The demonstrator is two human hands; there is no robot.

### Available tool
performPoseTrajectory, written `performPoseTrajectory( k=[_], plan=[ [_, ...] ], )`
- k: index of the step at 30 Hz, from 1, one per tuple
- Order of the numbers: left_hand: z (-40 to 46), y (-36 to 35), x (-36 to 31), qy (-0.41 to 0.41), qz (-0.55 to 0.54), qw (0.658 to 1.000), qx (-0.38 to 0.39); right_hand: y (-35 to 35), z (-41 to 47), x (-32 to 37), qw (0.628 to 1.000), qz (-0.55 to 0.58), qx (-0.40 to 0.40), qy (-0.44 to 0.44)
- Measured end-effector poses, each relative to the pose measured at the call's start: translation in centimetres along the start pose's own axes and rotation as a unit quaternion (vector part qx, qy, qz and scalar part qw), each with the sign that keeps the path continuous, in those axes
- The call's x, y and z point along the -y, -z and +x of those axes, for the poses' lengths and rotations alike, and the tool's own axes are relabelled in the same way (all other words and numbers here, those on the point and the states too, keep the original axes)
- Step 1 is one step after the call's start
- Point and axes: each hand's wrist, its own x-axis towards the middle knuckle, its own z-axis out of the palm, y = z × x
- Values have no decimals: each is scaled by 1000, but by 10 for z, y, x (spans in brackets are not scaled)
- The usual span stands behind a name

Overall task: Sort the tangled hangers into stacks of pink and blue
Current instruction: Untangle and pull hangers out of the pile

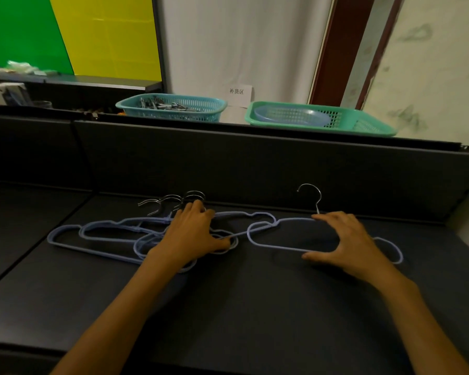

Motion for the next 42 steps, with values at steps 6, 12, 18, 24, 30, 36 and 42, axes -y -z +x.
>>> performPoseTrajectory(
  k=[6, 12, 18, 24, 30, 36, 42],
  plan=[
    [-17, 4, 8, -3, -14, 999, -52, 7, -4, 13, 997, 55, -50, 6],
    [-56, 8, 38, 6, -11, 994, -107, 13, -8, 31, 996, 45, -78, 29],
    [-103, 19, 82, 42, -6, 989, -144, 3, -13, 73, 991, 41, -94, 85],
    [-168, 34, 153, 63, 22, 976, -205, -28, -15, 148, 987, 53, -80, 131],
    [-249, 56, 249, 122, 63, 968, -210, -77, -19, 259, 981, 61, -52, 175],
    [-332, 67, 349, 168, 79, 957, -221, -134, -27, 383, 974, 99, -76, 188],
    [-393, 82, 434, 215, 83, 946, -227, -170, -21, 499, 961, 128, -59, 236]
  ],
)
